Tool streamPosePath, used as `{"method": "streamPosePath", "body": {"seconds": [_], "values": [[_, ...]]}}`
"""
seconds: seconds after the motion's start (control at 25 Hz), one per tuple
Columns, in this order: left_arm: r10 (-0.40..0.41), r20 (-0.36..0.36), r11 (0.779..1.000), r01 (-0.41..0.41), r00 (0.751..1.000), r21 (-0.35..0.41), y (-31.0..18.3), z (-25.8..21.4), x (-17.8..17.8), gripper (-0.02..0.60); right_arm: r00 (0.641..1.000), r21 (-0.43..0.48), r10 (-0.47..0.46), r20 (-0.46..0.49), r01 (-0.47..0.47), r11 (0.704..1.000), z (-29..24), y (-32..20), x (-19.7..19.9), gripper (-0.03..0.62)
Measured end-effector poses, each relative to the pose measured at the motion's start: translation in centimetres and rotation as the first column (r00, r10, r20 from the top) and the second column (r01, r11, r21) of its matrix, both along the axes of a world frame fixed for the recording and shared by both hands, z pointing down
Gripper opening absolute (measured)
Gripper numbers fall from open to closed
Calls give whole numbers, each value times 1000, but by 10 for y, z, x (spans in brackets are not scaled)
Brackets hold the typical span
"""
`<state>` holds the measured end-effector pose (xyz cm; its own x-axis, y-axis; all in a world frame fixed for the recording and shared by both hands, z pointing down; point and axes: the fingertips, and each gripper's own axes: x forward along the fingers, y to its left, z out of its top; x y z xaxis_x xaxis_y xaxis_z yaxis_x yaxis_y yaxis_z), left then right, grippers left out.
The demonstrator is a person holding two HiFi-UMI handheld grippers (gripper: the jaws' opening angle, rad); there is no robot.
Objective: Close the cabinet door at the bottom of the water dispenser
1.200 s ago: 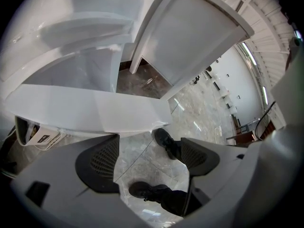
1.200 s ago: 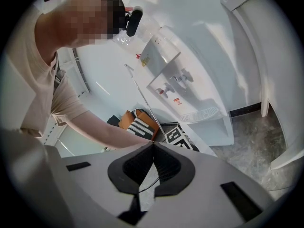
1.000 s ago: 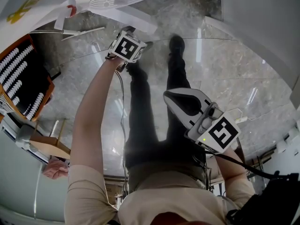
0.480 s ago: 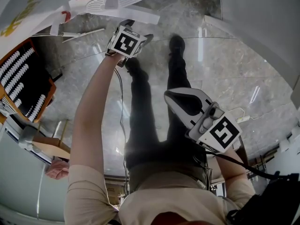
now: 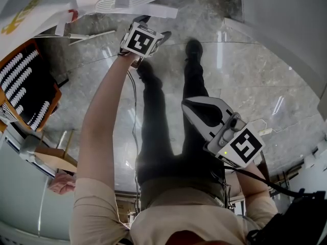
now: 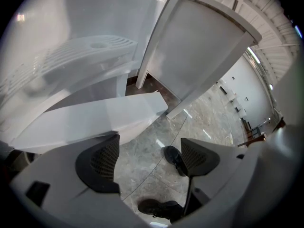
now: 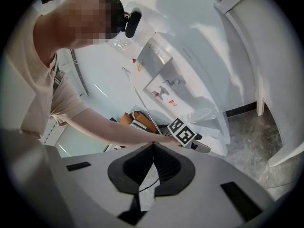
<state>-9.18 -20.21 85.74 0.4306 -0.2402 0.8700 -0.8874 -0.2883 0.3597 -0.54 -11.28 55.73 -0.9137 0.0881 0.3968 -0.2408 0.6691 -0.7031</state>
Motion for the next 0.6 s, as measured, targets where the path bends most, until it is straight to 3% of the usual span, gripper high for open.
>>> {"method": "streamPosePath", "body": {"seconds": [0.6], "values": [[6,23,1000,-6,1000,20,-26,0,-6,368,1000,-4,17,-6,-17,1000,4,-9,7,14]]}}
